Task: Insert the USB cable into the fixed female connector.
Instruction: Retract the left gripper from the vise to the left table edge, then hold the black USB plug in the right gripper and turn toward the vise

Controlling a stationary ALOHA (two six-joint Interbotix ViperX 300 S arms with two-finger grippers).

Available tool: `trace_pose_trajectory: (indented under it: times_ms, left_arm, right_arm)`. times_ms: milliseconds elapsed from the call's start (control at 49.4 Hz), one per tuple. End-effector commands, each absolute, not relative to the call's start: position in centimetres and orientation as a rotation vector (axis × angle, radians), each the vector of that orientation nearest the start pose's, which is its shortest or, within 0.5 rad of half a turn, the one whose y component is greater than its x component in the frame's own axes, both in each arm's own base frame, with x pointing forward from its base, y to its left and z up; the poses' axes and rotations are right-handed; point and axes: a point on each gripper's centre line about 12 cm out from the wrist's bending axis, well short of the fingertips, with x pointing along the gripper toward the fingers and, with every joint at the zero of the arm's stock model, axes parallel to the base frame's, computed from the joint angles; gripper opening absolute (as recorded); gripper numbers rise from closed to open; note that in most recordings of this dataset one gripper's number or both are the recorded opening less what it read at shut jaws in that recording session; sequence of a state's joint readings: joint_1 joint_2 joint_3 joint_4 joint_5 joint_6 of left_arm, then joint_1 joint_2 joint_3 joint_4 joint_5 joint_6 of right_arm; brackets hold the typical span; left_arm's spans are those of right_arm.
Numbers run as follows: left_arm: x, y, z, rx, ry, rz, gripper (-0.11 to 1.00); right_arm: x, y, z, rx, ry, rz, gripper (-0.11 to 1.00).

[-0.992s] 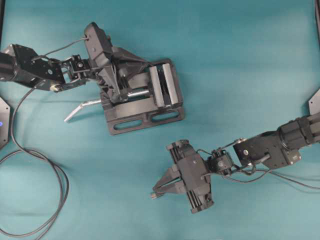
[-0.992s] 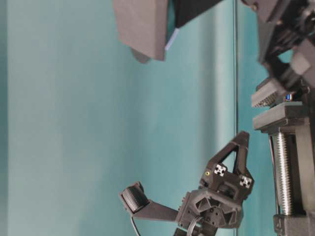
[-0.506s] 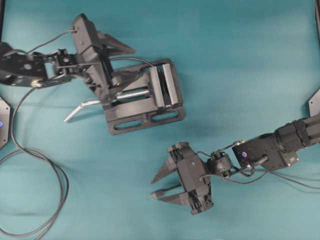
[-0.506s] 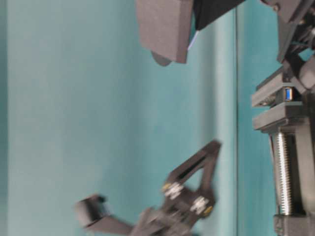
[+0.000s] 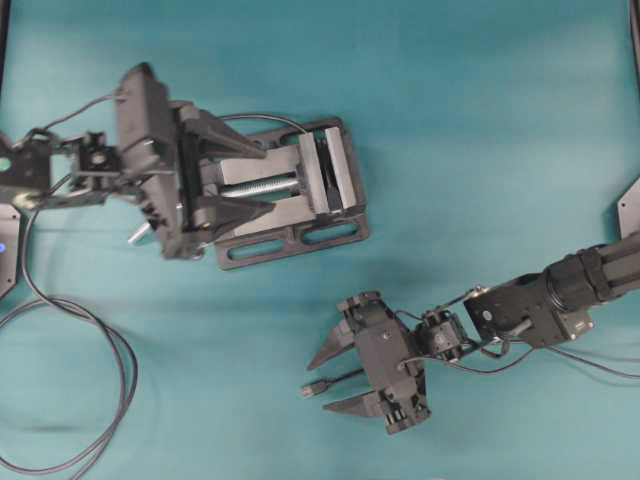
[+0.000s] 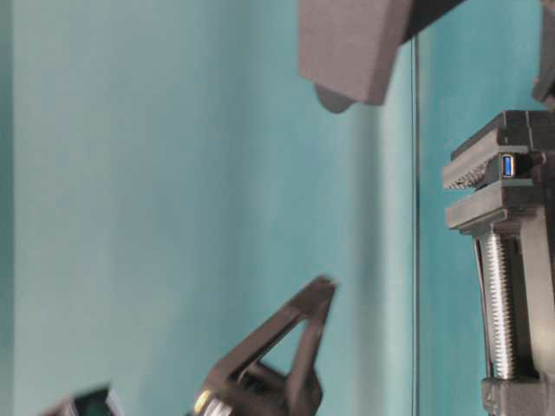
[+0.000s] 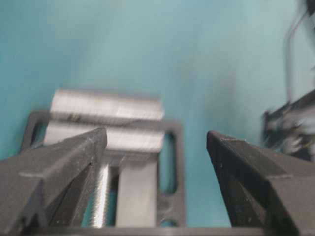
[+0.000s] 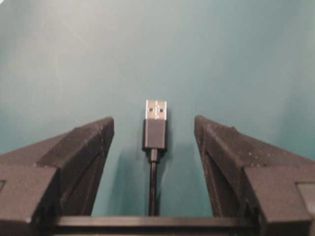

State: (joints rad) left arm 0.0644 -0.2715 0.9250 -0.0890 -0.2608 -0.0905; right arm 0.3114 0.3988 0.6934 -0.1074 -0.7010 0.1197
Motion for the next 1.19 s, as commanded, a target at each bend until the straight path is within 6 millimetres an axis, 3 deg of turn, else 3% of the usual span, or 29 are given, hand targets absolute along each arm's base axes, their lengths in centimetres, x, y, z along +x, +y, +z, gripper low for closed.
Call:
trace_pose_trajectory:
  times_ms: [0, 324, 567, 769, 951, 1053, 1174]
  left_arm:
    - [30.6, 1.7, 21.3, -0.194, 0.314, 0.103, 0.96]
    - [20.5, 0.8, 22.2, -0.187, 0.158, 0.067, 0.96]
    - [15.3, 0.3, 21.5, -0.196, 0.288, 0.044, 0.96]
    - [14.1, 0.2, 19.8, -0.201, 0.365, 0.043, 0.96]
    - [14.1, 0.3, 17.8, -0.199, 0.334, 0.052, 0.96]
    - [14.2, 0.4, 17.6, -0.200, 0.292, 0.054, 0.96]
    - [14.2, 0.4, 17.5, -0.197, 0.257, 0.055, 0.96]
  right_arm:
    - [39.9, 13.9, 7.8, -0.007, 0.364, 0.375, 0.69]
    - [39.6, 13.8, 7.3, -0.011, 0.379, 0.376, 0.61]
    - [39.5, 14.5, 6.8, -0.015, 0.390, 0.391, 0.49]
    - [39.4, 14.6, 6.0, -0.019, 0.410, 0.394, 0.44]
    - [39.2, 14.6, 5.5, -0.021, 0.423, 0.395, 0.30]
    - [39.1, 14.7, 5.3, -0.022, 0.432, 0.395, 0.22]
    - [39.1, 14.7, 4.9, -0.023, 0.440, 0.394, 0.22]
